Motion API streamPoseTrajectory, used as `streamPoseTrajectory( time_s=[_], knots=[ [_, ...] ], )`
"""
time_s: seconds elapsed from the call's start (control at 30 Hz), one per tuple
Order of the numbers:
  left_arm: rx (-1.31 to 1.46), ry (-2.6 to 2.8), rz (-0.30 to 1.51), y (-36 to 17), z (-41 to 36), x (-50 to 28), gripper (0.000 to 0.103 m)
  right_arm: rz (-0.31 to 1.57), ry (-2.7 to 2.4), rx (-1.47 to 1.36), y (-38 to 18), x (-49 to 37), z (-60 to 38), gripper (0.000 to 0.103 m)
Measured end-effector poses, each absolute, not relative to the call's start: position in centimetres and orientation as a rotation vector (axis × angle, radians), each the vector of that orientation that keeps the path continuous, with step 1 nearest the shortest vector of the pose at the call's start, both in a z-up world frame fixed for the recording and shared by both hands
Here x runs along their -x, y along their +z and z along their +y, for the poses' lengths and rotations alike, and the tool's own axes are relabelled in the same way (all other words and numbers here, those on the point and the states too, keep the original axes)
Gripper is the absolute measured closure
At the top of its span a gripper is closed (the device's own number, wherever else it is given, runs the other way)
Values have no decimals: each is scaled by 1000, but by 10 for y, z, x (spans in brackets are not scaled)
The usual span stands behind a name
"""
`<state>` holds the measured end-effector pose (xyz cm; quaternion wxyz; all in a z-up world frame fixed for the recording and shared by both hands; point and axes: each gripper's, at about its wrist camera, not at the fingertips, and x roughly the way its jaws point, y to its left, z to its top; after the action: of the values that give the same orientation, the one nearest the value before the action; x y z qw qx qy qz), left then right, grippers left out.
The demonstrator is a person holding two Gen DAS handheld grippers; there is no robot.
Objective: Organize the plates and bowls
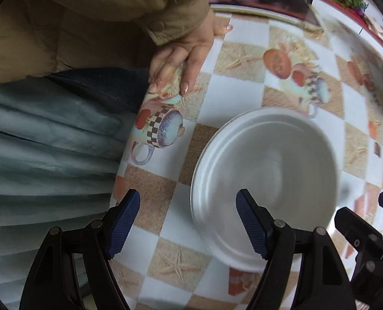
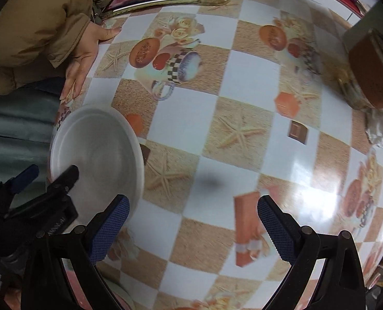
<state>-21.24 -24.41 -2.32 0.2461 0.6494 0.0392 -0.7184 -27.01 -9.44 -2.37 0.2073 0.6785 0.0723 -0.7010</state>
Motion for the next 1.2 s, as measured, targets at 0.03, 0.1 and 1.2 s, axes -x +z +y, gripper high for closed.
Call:
streamPoseTrajectory(
  time_s=[0.03, 0.1, 1.2],
  knots=[
    [-1783, -1949, 108, -30, -247, 214, 23, 203, -1954, -1887, -27, 271, -99, 3],
    [-1800, -1929, 106, -39, -251, 216, 23, 208, -1953, -1894, -34, 273, -106, 3],
    [-2324, -2180, -178, -67, 17, 172, 62, -9, -1795, -2213, -65, 181, 99, 84]
  ],
)
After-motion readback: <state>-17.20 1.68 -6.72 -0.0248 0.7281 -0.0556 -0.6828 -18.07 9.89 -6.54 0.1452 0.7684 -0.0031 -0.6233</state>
